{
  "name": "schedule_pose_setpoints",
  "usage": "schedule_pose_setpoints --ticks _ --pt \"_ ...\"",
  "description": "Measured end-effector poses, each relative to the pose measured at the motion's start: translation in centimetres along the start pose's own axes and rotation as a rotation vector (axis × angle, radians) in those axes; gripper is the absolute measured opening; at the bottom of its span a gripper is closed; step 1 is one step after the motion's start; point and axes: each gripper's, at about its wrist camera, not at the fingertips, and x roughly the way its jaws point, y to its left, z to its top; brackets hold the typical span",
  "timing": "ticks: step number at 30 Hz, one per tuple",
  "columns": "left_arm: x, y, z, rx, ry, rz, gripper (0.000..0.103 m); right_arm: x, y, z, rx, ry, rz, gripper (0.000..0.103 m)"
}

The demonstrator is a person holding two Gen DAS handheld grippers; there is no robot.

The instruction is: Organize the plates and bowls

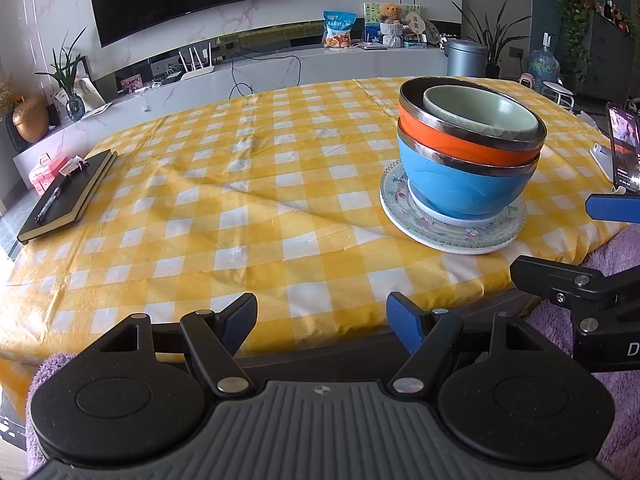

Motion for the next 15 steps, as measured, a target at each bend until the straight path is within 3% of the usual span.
schedule_pose_setpoints --ticks 15 --pt "-0.1 -0.03 0.0 0.004 -0.003 -0.003 0.087 -0.07 0.03 -0.01 0.002 -0.003 -0.001 0.099"
